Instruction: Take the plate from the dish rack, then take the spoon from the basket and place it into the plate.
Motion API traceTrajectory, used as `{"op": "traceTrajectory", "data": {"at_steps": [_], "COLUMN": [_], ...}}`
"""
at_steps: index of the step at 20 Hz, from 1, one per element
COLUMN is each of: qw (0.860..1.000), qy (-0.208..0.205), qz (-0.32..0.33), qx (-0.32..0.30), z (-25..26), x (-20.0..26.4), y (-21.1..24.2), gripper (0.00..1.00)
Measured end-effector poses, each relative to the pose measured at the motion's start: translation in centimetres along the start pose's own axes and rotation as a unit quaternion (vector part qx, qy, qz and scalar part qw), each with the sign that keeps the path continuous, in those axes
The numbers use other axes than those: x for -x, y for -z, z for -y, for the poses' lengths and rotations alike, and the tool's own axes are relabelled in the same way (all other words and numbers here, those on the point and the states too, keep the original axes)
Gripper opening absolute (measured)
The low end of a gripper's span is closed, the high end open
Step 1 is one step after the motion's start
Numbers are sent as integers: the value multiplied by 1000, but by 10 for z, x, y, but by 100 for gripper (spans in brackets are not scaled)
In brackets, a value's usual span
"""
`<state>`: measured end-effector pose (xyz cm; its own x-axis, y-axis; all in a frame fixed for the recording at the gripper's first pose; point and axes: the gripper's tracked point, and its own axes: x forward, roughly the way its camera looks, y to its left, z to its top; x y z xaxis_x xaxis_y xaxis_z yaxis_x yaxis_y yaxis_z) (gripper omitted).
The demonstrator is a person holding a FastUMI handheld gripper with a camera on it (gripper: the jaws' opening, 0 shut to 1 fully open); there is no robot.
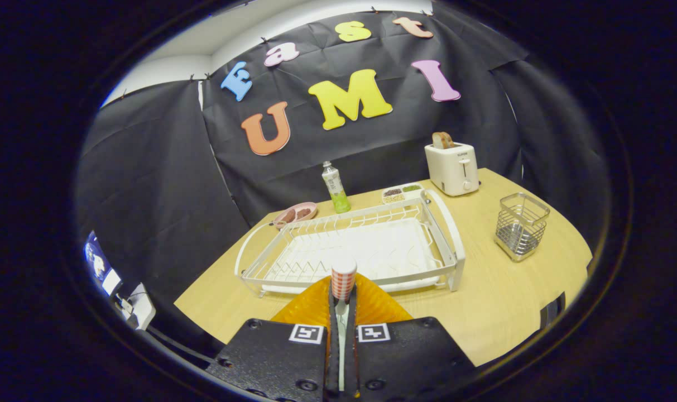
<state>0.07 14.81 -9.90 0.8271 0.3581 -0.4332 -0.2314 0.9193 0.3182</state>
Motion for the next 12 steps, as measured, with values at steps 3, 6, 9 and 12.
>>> {"op": "traceTrajectory", "data": {"at_steps": [3,6,9,12], "qw": [1000,999,998,999], "qy": [-8,-32,-47,-32], "qz": [-5,-22,-34,-20], "qx": [-8,-21,-13,7], "z": [-9,-20,-20,-8], "x": [-6,-9,-16,-16], "y": [12,25,34,29], "gripper": [9,9,17,35]}}
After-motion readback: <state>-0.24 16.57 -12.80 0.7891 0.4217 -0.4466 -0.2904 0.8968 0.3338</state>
